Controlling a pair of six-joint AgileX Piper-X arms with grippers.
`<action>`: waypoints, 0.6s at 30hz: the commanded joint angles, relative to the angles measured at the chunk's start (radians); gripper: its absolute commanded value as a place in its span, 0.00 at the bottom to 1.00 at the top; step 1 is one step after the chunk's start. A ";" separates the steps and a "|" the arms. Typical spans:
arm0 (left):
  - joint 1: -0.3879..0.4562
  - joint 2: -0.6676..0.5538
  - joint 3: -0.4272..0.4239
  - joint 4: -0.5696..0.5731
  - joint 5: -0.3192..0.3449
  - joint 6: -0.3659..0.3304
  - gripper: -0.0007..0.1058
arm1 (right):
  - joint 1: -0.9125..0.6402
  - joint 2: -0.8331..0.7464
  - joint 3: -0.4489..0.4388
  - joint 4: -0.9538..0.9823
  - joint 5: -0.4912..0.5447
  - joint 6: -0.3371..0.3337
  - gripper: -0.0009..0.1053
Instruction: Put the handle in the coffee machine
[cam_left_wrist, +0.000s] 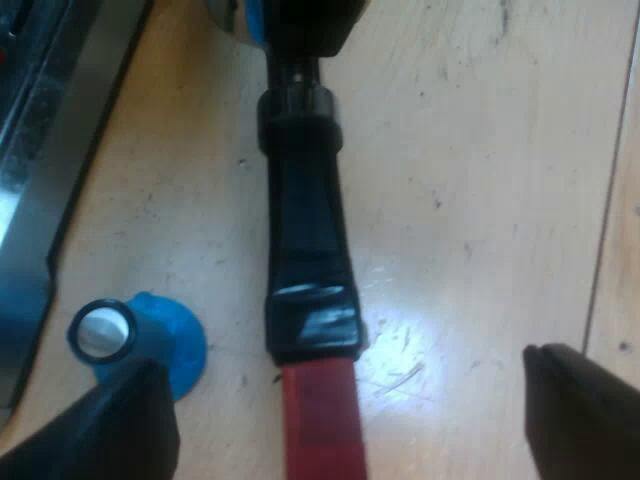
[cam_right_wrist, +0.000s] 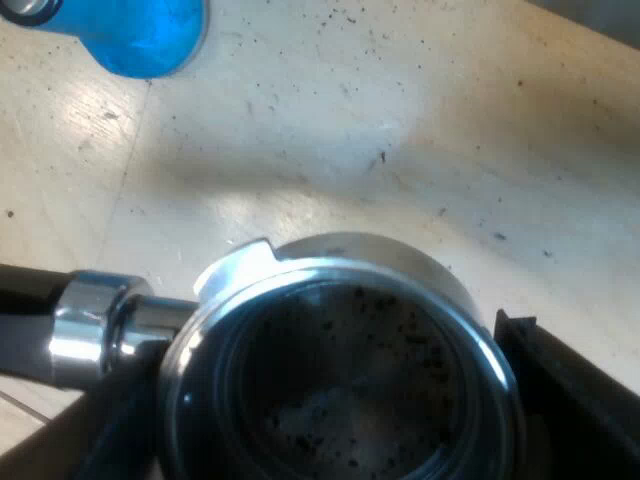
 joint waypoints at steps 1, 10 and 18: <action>-0.004 -0.001 -0.001 -0.002 -0.024 0.021 0.69 | -0.002 -0.027 -0.010 0.006 -0.008 0.003 0.01; -0.004 -0.001 0.104 -0.138 -0.022 0.029 0.69 | -0.002 -0.052 -0.013 0.010 -0.015 0.040 0.01; -0.004 -0.001 0.180 -0.249 -0.007 0.039 0.69 | -0.002 -0.070 -0.014 0.032 -0.014 0.048 0.01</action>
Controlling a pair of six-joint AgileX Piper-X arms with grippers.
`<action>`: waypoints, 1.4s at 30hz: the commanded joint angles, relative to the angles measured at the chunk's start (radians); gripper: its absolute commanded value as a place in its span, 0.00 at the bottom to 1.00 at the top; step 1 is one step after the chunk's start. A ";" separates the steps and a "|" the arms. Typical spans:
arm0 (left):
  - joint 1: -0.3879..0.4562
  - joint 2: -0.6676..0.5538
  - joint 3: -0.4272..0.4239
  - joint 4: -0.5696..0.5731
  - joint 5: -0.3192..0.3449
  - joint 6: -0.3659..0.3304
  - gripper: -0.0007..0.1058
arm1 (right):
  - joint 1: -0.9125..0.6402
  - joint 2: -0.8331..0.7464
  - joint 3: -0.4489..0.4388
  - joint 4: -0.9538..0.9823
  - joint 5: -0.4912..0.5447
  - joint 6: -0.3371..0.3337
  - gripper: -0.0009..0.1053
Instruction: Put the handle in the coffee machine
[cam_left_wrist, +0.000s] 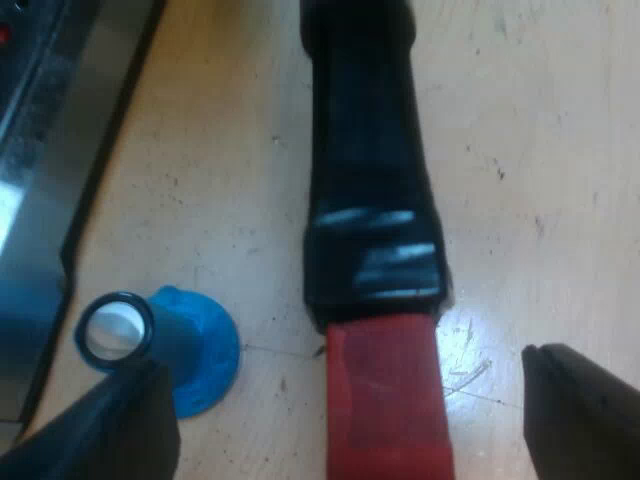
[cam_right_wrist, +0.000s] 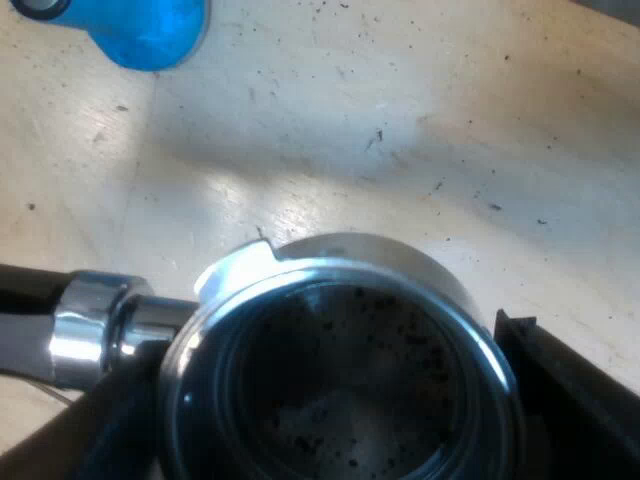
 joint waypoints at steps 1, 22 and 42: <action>-0.004 -0.001 0.031 -0.055 0.013 0.003 0.69 | -0.002 -0.025 -0.014 0.003 -0.012 0.004 0.01; -0.004 -0.001 0.071 -0.139 0.088 0.027 0.67 | -0.002 -0.032 -0.014 0.005 -0.012 0.023 0.01; -0.004 -0.001 0.071 -0.139 0.072 0.061 0.18 | -0.002 -0.032 -0.014 0.002 -0.012 0.034 0.01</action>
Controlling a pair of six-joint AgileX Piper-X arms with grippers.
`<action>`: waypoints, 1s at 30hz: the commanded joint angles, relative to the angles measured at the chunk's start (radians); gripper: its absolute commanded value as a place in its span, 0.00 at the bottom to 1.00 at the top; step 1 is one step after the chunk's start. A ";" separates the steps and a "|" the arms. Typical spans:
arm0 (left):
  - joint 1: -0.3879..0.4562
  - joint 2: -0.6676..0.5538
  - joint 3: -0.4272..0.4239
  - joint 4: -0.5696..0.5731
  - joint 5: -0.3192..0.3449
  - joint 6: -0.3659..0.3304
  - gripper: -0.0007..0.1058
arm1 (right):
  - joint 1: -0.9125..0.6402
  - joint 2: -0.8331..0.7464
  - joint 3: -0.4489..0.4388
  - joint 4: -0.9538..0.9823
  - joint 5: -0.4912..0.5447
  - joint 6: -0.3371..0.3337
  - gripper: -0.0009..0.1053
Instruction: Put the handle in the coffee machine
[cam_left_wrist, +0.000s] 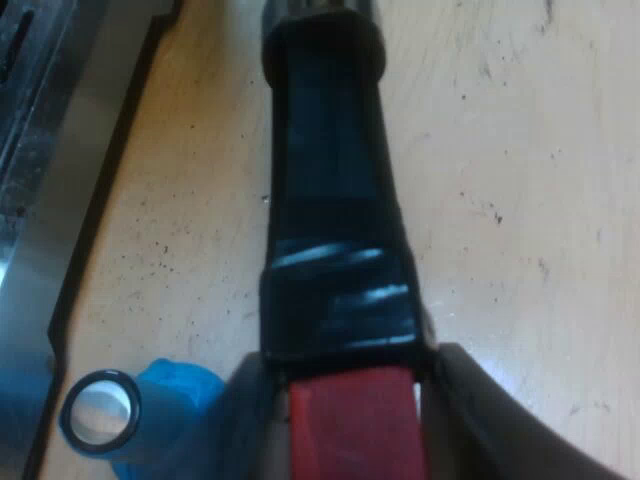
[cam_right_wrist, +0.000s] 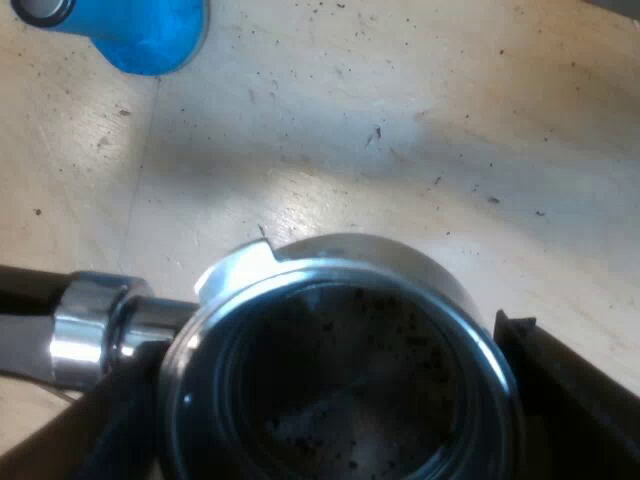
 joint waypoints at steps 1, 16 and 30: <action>-0.004 -0.001 0.001 -0.001 -0.010 0.021 0.16 | -0.002 -0.025 -0.014 -0.007 -0.012 0.006 0.01; -0.004 -0.001 0.001 0.075 -0.014 0.098 0.03 | -0.002 -0.025 -0.014 -0.016 -0.012 0.011 0.01; -0.004 -0.001 0.001 0.075 -0.006 0.098 0.02 | -0.002 -0.025 -0.014 -0.016 -0.012 0.006 0.66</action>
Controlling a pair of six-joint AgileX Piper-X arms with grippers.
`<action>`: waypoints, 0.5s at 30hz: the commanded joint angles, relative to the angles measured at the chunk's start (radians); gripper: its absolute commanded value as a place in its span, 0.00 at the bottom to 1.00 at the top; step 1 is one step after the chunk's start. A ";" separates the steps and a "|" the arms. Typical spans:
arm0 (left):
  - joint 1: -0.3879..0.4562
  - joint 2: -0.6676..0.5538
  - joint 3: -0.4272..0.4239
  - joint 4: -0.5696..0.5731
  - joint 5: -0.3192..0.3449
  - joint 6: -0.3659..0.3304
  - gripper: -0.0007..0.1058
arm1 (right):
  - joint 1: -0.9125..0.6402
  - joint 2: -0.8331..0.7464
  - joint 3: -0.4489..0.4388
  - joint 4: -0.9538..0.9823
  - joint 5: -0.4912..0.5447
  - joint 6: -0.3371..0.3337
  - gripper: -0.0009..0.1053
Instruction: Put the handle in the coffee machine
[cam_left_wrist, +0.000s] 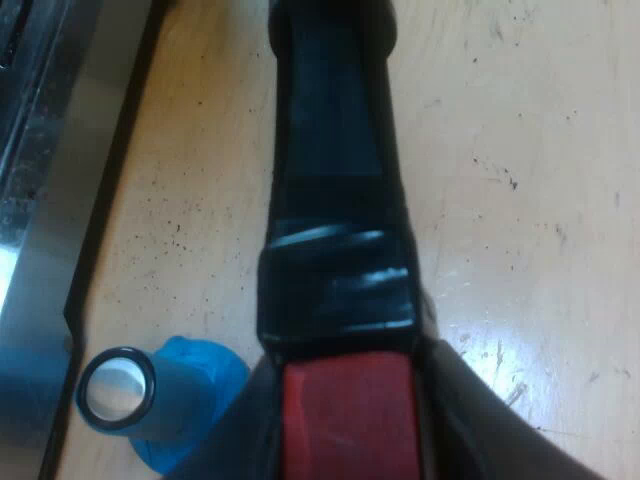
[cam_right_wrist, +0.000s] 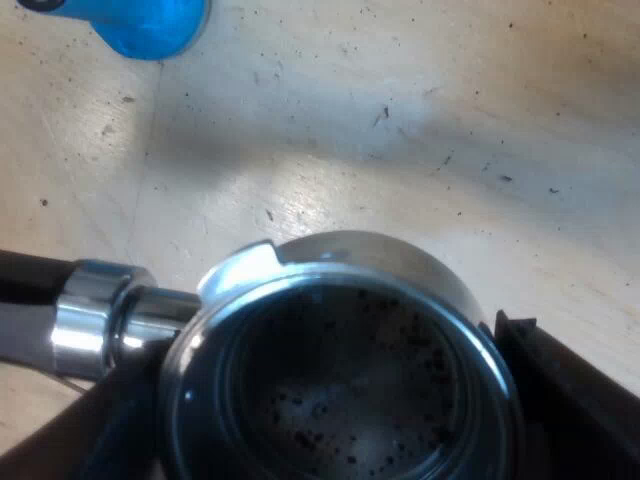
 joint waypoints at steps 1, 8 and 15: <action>-0.004 -0.001 0.003 0.042 0.023 0.043 0.02 | -0.006 -0.025 -0.014 -0.021 -0.008 -0.032 0.80; -0.004 -0.001 0.003 0.061 0.023 0.043 0.02 | -0.006 -0.025 -0.067 -0.021 0.081 -0.084 0.99; 0.062 -0.001 0.003 0.065 0.053 0.000 0.02 | -0.006 -0.051 -0.128 -0.021 0.118 -0.109 0.99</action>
